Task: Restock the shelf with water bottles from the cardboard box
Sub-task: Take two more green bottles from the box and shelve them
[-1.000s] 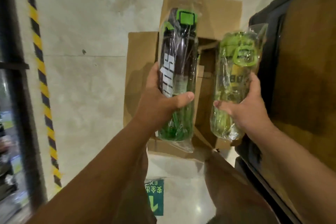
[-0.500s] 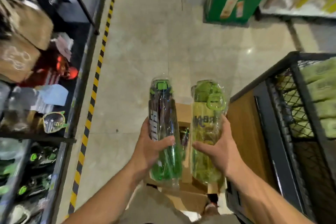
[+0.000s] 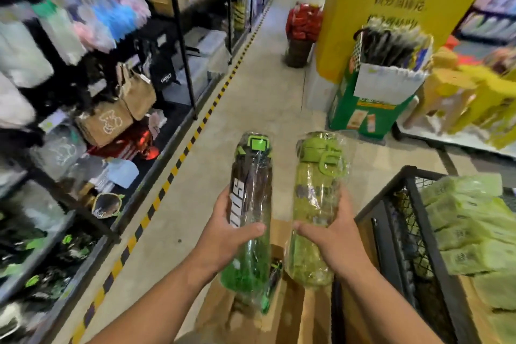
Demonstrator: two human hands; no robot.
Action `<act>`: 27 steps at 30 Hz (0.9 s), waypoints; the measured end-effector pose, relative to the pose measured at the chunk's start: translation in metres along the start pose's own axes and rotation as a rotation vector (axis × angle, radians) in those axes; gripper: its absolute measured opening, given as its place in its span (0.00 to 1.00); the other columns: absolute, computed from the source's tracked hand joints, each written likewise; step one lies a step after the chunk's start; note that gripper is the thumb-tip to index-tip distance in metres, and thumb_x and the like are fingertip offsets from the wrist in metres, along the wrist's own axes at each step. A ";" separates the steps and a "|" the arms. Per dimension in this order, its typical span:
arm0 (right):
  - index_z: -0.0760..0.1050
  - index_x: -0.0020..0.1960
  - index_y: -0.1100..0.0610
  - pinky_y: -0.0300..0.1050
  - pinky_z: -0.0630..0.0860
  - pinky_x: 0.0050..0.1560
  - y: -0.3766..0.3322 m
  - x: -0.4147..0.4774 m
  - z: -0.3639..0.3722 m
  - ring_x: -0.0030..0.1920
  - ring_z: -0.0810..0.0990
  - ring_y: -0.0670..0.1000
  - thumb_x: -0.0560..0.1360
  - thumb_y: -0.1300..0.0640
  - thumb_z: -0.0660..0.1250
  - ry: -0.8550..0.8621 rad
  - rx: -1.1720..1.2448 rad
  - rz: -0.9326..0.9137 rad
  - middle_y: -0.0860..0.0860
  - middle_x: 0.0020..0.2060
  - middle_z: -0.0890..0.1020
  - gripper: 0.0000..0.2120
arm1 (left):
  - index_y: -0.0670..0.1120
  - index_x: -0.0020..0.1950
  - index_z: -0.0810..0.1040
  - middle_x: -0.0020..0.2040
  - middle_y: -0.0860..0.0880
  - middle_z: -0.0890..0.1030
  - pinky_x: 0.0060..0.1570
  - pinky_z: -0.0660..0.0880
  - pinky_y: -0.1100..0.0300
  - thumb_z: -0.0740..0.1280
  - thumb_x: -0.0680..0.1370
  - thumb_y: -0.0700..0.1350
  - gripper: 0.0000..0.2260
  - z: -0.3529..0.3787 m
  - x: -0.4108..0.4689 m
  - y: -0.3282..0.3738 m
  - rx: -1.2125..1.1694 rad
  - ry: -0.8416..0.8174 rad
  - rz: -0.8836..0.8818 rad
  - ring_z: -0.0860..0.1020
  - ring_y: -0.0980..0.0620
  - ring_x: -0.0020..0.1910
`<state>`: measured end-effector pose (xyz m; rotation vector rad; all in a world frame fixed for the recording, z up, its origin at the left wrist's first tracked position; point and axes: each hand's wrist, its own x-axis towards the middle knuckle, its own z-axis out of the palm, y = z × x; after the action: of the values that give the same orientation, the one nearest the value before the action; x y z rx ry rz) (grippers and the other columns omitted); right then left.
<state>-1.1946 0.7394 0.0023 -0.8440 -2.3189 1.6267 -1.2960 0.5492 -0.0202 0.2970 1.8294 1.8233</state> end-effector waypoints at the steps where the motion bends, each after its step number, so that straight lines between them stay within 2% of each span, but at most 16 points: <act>1: 0.46 0.81 0.43 0.53 0.65 0.71 -0.002 -0.005 -0.003 0.76 0.63 0.54 0.64 0.49 0.83 -0.026 -0.004 -0.023 0.48 0.79 0.61 0.59 | 0.55 0.72 0.62 0.62 0.57 0.78 0.45 0.74 0.76 0.79 0.70 0.35 0.39 0.005 -0.015 0.004 -0.010 0.047 0.016 0.79 0.71 0.52; 4: 0.43 0.82 0.47 0.54 0.60 0.75 -0.016 -0.027 -0.009 0.77 0.61 0.55 0.65 0.51 0.83 -0.158 -0.018 -0.108 0.50 0.80 0.59 0.60 | 0.56 0.71 0.60 0.56 0.66 0.72 0.40 0.70 0.80 0.75 0.72 0.30 0.38 0.010 -0.064 0.012 -0.034 0.233 0.046 0.75 0.80 0.44; 6: 0.45 0.81 0.44 0.54 0.66 0.73 -0.022 -0.033 -0.010 0.73 0.68 0.54 0.63 0.51 0.83 -0.191 -0.012 -0.119 0.48 0.78 0.63 0.60 | 0.58 0.68 0.60 0.57 0.65 0.72 0.41 0.71 0.80 0.75 0.72 0.31 0.37 0.003 -0.085 0.011 -0.025 0.290 0.060 0.75 0.81 0.45; 7: 0.48 0.80 0.42 0.49 0.71 0.68 -0.028 -0.038 -0.006 0.67 0.73 0.49 0.63 0.53 0.84 -0.215 0.004 -0.146 0.45 0.74 0.67 0.58 | 0.60 0.67 0.60 0.59 0.65 0.73 0.45 0.72 0.78 0.77 0.71 0.35 0.37 -0.006 -0.098 0.012 -0.023 0.338 0.065 0.75 0.80 0.48; 8: 0.49 0.79 0.42 0.41 0.73 0.59 -0.037 -0.045 0.000 0.59 0.76 0.42 0.64 0.54 0.83 -0.261 0.010 -0.185 0.39 0.68 0.70 0.56 | 0.62 0.68 0.61 0.62 0.64 0.74 0.53 0.74 0.74 0.80 0.70 0.41 0.38 -0.016 -0.116 0.014 -0.022 0.379 0.089 0.75 0.77 0.55; 9: 0.49 0.79 0.42 0.33 0.71 0.52 -0.045 -0.051 0.009 0.51 0.75 0.36 0.65 0.55 0.83 -0.297 0.004 -0.211 0.33 0.61 0.70 0.55 | 0.63 0.71 0.63 0.65 0.63 0.76 0.62 0.75 0.65 0.83 0.66 0.49 0.41 -0.027 -0.133 0.018 -0.012 0.415 0.100 0.75 0.70 0.62; 11: 0.50 0.79 0.42 0.27 0.67 0.44 -0.064 -0.062 0.030 0.45 0.74 0.31 0.65 0.56 0.83 -0.360 0.009 -0.250 0.29 0.55 0.68 0.56 | 0.60 0.75 0.64 0.67 0.60 0.77 0.69 0.72 0.51 0.82 0.58 0.57 0.48 -0.050 -0.168 0.024 0.017 0.495 0.143 0.77 0.58 0.66; 12: 0.51 0.79 0.42 0.27 0.68 0.46 -0.074 -0.070 0.044 0.46 0.75 0.31 0.64 0.56 0.84 -0.403 0.017 -0.281 0.31 0.57 0.71 0.56 | 0.59 0.77 0.62 0.68 0.60 0.77 0.69 0.72 0.50 0.82 0.58 0.58 0.51 -0.062 -0.186 0.026 0.021 0.534 0.169 0.76 0.58 0.66; 14: 0.53 0.77 0.41 0.33 0.70 0.51 -0.091 -0.086 0.073 0.49 0.76 0.33 0.62 0.57 0.84 -0.494 0.015 -0.331 0.38 0.61 0.74 0.55 | 0.58 0.77 0.61 0.66 0.63 0.76 0.65 0.73 0.59 0.82 0.58 0.56 0.51 -0.083 -0.218 0.030 -0.007 0.627 0.221 0.76 0.63 0.64; 16: 0.55 0.73 0.38 0.32 0.71 0.49 -0.110 -0.105 0.106 0.49 0.78 0.33 0.62 0.58 0.84 -0.580 0.008 -0.381 0.36 0.58 0.76 0.52 | 0.57 0.76 0.62 0.64 0.65 0.78 0.60 0.75 0.67 0.83 0.57 0.54 0.51 -0.108 -0.250 0.028 -0.021 0.717 0.241 0.77 0.66 0.62; 18: 0.57 0.73 0.39 0.35 0.73 0.51 -0.130 -0.128 0.142 0.53 0.81 0.37 0.61 0.57 0.85 -0.646 0.006 -0.434 0.37 0.58 0.78 0.52 | 0.56 0.77 0.60 0.68 0.61 0.77 0.65 0.75 0.59 0.84 0.55 0.59 0.55 -0.135 -0.282 0.028 -0.032 0.788 0.242 0.76 0.61 0.66; 20: 0.55 0.76 0.41 0.37 0.72 0.56 -0.152 -0.156 0.181 0.57 0.79 0.41 0.61 0.56 0.85 -0.709 -0.018 -0.500 0.41 0.62 0.77 0.54 | 0.57 0.77 0.60 0.70 0.59 0.75 0.65 0.75 0.59 0.82 0.56 0.60 0.54 -0.166 -0.319 0.027 -0.033 0.852 0.255 0.76 0.60 0.66; 22: 0.53 0.79 0.44 0.41 0.72 0.61 -0.174 -0.190 0.225 0.62 0.78 0.47 0.58 0.50 0.86 -0.760 -0.030 -0.564 0.45 0.66 0.75 0.59 | 0.58 0.77 0.60 0.70 0.60 0.74 0.63 0.74 0.65 0.81 0.58 0.59 0.51 -0.200 -0.359 0.023 -0.007 0.927 0.268 0.75 0.63 0.65; 24: 0.52 0.80 0.45 0.50 0.72 0.68 -0.192 -0.229 0.272 0.66 0.76 0.51 0.52 0.40 0.84 -0.798 -0.043 -0.591 0.47 0.70 0.73 0.64 | 0.60 0.78 0.57 0.72 0.62 0.70 0.61 0.72 0.70 0.81 0.60 0.59 0.52 -0.238 -0.402 0.016 0.014 1.019 0.293 0.72 0.65 0.68; 26: 0.52 0.80 0.45 0.55 0.72 0.69 -0.205 -0.270 0.324 0.67 0.75 0.51 0.50 0.36 0.81 -0.850 -0.043 -0.604 0.48 0.70 0.72 0.65 | 0.61 0.77 0.53 0.69 0.69 0.65 0.59 0.68 0.73 0.82 0.65 0.55 0.50 -0.278 -0.447 0.012 0.009 1.081 0.320 0.68 0.64 0.69; 27: 0.52 0.80 0.45 0.55 0.72 0.68 -0.210 -0.293 0.348 0.67 0.74 0.51 0.51 0.36 0.81 -0.878 -0.025 -0.616 0.48 0.71 0.72 0.65 | 0.62 0.76 0.51 0.67 0.72 0.62 0.61 0.66 0.72 0.82 0.67 0.53 0.49 -0.299 -0.470 0.009 0.007 1.112 0.318 0.65 0.64 0.68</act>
<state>-1.1851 0.2498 0.1087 0.7099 -2.6684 1.8457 -1.0597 0.0538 0.0722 -0.5951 2.5802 2.4603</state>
